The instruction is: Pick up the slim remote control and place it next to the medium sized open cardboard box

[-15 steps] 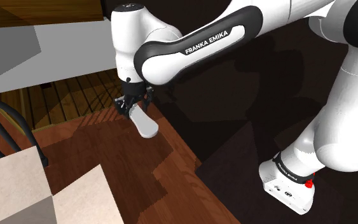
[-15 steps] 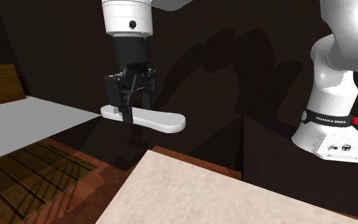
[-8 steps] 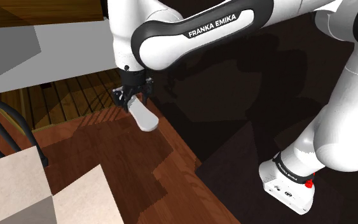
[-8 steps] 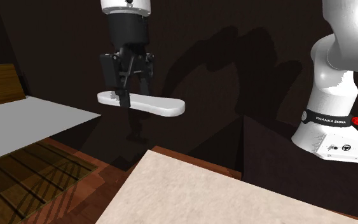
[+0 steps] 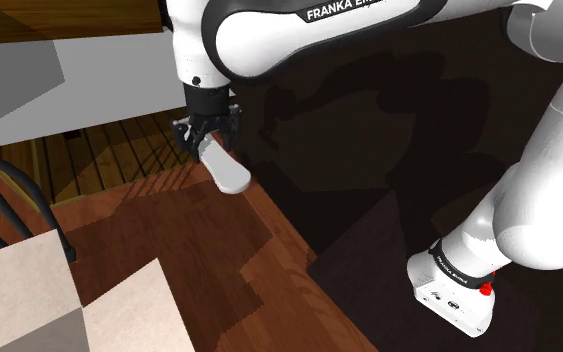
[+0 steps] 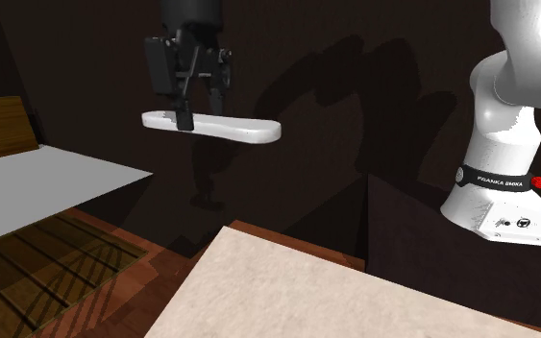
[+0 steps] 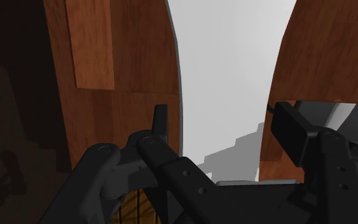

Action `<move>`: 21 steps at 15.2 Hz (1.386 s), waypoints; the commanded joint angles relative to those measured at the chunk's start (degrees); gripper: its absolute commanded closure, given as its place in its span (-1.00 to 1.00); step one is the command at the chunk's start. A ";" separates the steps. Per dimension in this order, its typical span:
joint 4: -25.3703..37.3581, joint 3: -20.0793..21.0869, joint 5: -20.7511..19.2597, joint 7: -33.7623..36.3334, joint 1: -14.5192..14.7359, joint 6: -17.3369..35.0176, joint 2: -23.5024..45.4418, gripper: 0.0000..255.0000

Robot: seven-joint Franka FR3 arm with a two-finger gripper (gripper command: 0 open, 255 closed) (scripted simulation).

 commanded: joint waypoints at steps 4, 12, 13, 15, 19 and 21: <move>2.53 0.20 0.59 -0.39 -0.09 -3.36 -0.95 1.00; 7.66 0.45 1.08 -0.69 0.06 -9.10 -1.66 1.00; 5.73 0.88 1.72 -0.02 0.24 -8.51 -3.17 1.00; 2.16 1.77 2.99 1.34 0.70 -7.49 -6.03 1.00; -3.87 3.56 5.55 4.16 2.05 -5.93 -11.22 1.00; -6.39 4.50 6.80 5.66 2.88 -5.37 -13.56 1.00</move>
